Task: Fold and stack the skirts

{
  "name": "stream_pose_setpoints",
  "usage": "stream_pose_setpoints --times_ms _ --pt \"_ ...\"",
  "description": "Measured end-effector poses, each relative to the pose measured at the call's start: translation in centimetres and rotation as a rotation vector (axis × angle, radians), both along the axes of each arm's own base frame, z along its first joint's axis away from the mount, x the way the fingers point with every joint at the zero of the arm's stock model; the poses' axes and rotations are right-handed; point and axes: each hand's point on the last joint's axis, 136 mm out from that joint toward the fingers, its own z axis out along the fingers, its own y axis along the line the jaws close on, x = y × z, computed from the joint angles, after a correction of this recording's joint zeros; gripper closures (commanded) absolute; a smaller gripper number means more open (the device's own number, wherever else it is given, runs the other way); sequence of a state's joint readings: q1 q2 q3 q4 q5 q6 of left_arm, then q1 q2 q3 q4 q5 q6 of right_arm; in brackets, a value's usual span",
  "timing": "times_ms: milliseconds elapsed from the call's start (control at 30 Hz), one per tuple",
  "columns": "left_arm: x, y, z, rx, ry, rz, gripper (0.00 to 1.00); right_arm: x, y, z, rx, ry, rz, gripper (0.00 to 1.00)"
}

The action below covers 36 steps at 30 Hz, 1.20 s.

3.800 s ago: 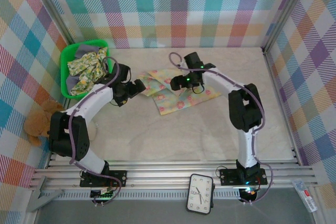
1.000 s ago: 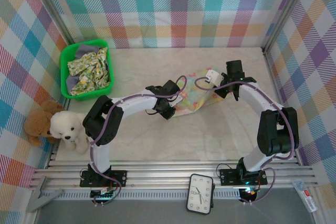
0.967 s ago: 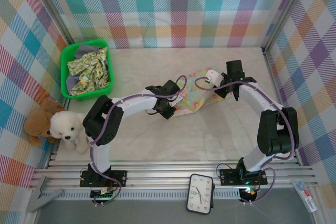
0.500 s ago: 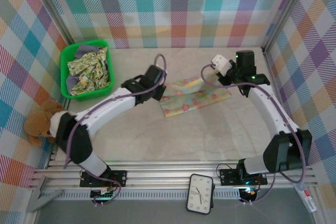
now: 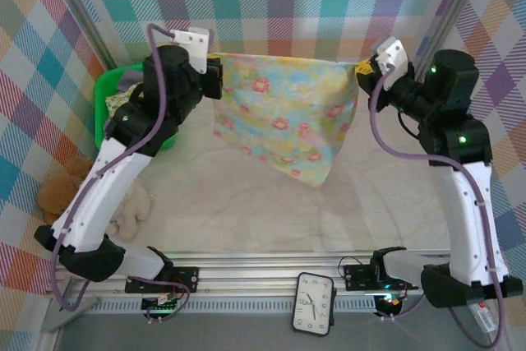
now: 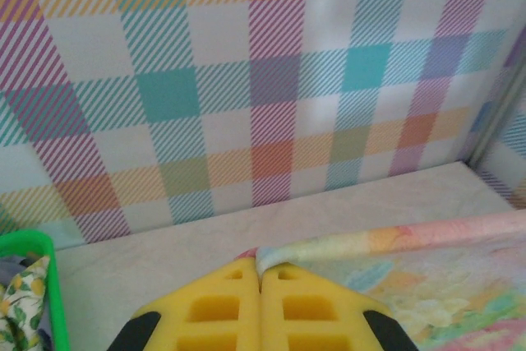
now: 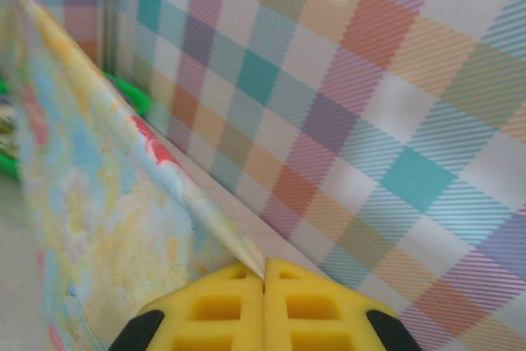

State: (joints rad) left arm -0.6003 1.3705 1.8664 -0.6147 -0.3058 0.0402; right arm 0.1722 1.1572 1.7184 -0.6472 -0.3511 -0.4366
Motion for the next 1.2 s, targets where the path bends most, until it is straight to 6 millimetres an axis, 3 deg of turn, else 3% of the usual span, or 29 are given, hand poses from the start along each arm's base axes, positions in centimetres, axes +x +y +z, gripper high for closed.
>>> stream_pose_setpoints --times_ms 267,367,467,567,633,700,767,833,933,967,1000,1033,1067,1100,1133,1200 --pt "-5.9 0.7 5.0 -0.088 -0.032 -0.158 1.0 -8.8 1.0 4.5 0.125 -0.114 0.164 1.0" --pt "-7.3 0.9 5.6 -0.137 -0.014 -0.185 1.0 -10.3 1.3 5.6 0.15 -0.15 0.201 1.0" --pt "-6.2 0.7 4.2 -0.156 0.056 -0.15 1.0 -9.2 1.4 5.0 0.152 -0.148 0.195 1.0" --pt "-2.5 0.9 0.8 -0.153 0.172 -0.065 1.0 -5.3 1.4 2.5 0.123 -0.087 0.145 1.0" --pt "1.2 1.1 -2.8 -0.144 0.273 0.003 1.0 -1.2 1.5 -0.3 0.09 -0.018 0.099 1.0" --pt "5.2 1.0 -7.9 -0.123 0.394 0.059 1.0 2.9 1.5 -3.3 0.054 0.053 0.047 1.0" --pt "8.5 1.1 -14.0 -0.099 0.522 0.112 1.0 8.0 1.5 -8.0 0.008 0.156 -0.006 1.0" --pt "10.6 1.3 -19.5 -0.082 0.633 0.154 1.0 12.0 1.7 -13.0 -0.025 0.264 -0.032 1.0" --pt "12.9 1.6 -26.0 -0.067 0.755 0.203 1.0 16.9 1.8 -21.0 -0.063 0.431 -0.064 1.0" --pt "13.7 1.7 -27.6 -0.064 0.778 0.216 1.0 18.2 1.8 -23.1 -0.074 0.471 -0.074 0.97" --pt "14.6 1.7 -29.3 -0.061 0.802 0.23 1.0 19.8 1.7 -25.4 -0.083 0.515 -0.094 0.84" --pt "15.6 1.7 -30.9 -0.057 0.821 0.241 0.91 21.2 1.6 -27.4 -0.085 0.555 -0.12 0.66" --pt "16.4 1.7 -31.9 -0.053 0.831 0.249 0.69 22.3 1.4 -28.8 -0.088 0.58 -0.148 0.49" --pt "17.3 1.8 -32.8 -0.051 0.836 0.258 0.42 23.5 1.1 -30.1 -0.085 0.606 -0.186 0.21" --pt "18.3 1.9 -33.6 -0.053 0.838 0.269 0.23 24.4 0.7 -30.8 -0.077 0.624 -0.219 0.0" --pt "19.9 2.1 -33.9 -0.063 0.828 0.282 0.03 25.2 -0.1 -31.0 -0.043 0.647 -0.28 0.01"
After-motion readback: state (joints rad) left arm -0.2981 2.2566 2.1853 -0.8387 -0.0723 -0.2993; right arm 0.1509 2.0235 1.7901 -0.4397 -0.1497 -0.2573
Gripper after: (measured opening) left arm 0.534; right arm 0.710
